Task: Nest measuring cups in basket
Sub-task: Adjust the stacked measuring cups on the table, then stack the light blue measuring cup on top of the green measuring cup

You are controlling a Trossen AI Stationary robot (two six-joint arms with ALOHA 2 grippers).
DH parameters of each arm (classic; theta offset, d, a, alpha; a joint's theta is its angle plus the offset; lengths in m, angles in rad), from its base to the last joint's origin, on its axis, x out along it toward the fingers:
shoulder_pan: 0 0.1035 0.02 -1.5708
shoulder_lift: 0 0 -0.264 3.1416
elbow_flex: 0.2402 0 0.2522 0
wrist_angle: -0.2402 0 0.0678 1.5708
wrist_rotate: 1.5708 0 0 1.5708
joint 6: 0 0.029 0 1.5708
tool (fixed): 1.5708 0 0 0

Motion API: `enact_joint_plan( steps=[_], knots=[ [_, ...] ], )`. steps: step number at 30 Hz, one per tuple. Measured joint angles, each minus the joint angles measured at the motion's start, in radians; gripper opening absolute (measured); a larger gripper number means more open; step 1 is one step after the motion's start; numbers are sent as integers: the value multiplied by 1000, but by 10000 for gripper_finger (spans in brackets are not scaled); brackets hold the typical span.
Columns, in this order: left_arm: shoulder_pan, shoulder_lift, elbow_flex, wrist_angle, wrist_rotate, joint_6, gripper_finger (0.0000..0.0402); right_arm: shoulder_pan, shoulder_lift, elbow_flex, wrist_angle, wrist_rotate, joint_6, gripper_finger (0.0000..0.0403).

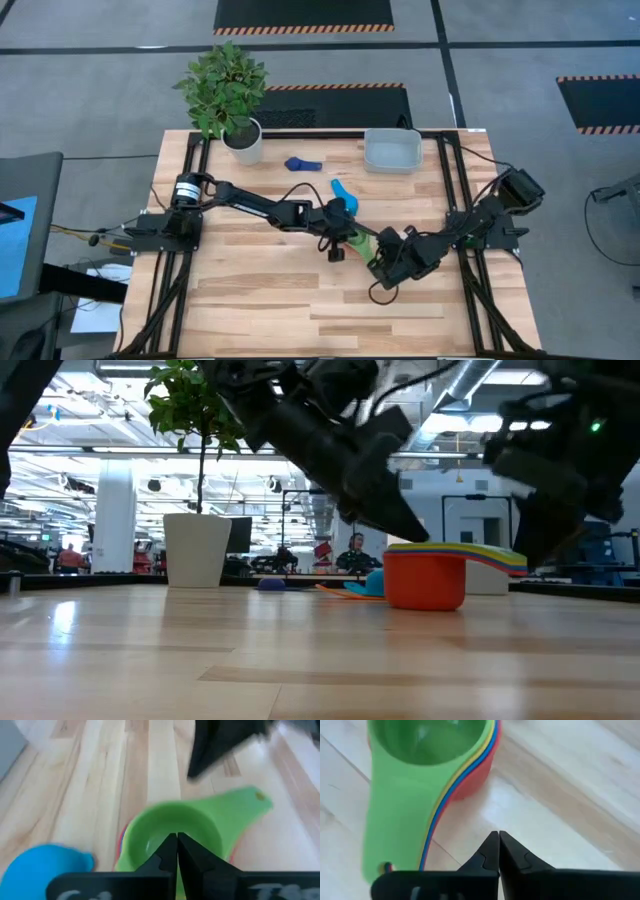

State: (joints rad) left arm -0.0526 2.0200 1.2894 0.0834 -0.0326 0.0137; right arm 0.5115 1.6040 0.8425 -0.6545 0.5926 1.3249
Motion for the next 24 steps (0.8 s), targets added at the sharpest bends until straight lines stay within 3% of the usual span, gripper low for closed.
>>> enact_joint_plan(
  steps=[5,9,14,18,21,24],
  knots=[
    [40,-114,-153,106,1,4,0,-35,-110,0,-97,139,6,11],
    [129,-253,-343,240,-5,-31,0,-153,-163,-1,-1,153,-166,5],
    [226,-404,-515,240,-44,-97,0,-377,-173,0,286,-29,-492,19],
    [267,-498,-618,244,-93,-121,0,-560,-148,8,513,-231,-638,37],
    [283,-549,-674,250,-155,-116,3,-674,-86,58,578,-366,-703,48],
    [304,-586,-726,272,-206,-97,13,-758,9,161,583,-427,-731,56]
  ],
)
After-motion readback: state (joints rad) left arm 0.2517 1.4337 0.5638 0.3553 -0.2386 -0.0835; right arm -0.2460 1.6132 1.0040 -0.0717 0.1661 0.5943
